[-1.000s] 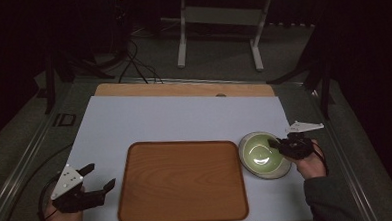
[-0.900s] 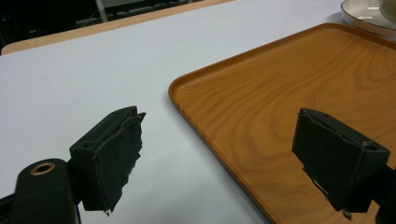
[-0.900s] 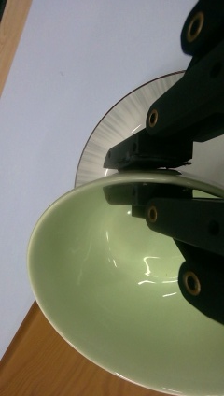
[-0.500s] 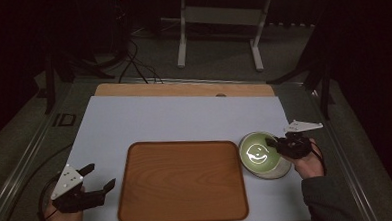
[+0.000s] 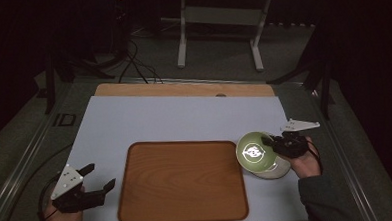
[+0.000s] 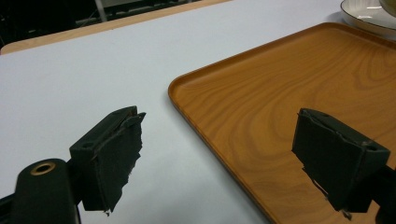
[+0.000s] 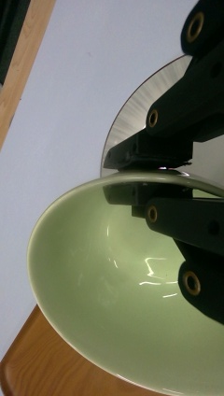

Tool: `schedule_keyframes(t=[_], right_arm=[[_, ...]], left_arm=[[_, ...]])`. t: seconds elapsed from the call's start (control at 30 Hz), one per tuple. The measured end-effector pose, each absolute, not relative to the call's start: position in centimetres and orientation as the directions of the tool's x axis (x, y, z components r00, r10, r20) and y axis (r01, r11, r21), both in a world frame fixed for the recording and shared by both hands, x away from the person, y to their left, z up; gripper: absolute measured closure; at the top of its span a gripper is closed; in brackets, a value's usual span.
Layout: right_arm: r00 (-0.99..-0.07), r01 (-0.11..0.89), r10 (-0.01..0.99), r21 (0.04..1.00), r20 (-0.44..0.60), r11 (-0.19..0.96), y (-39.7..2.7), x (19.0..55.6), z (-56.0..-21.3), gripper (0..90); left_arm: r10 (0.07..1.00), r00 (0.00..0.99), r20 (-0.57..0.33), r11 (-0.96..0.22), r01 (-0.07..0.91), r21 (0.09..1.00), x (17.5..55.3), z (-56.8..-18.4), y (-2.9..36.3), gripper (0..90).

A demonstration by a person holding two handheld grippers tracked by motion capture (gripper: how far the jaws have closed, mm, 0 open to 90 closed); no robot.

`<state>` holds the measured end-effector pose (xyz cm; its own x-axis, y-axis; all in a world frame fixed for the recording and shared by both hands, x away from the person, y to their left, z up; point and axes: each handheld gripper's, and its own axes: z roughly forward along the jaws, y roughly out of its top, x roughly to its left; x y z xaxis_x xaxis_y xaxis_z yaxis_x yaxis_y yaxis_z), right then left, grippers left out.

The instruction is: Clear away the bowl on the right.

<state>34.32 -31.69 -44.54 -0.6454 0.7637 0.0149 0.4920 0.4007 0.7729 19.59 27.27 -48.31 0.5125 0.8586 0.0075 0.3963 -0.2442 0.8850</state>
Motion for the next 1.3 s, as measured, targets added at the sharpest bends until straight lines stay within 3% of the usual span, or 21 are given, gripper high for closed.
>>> schedule_keyframes(t=[1.3], right_arm=[[-0.691, 0.462, 0.721, 0.8, 0.054, 0.383, -28.5, 34.6, -44.3, 81.9]], left_arm=[[0.857, 0.514, 0.009, -0.245, 0.392, 0.887, 19.6, -48.3, 27.3, 15.3]])
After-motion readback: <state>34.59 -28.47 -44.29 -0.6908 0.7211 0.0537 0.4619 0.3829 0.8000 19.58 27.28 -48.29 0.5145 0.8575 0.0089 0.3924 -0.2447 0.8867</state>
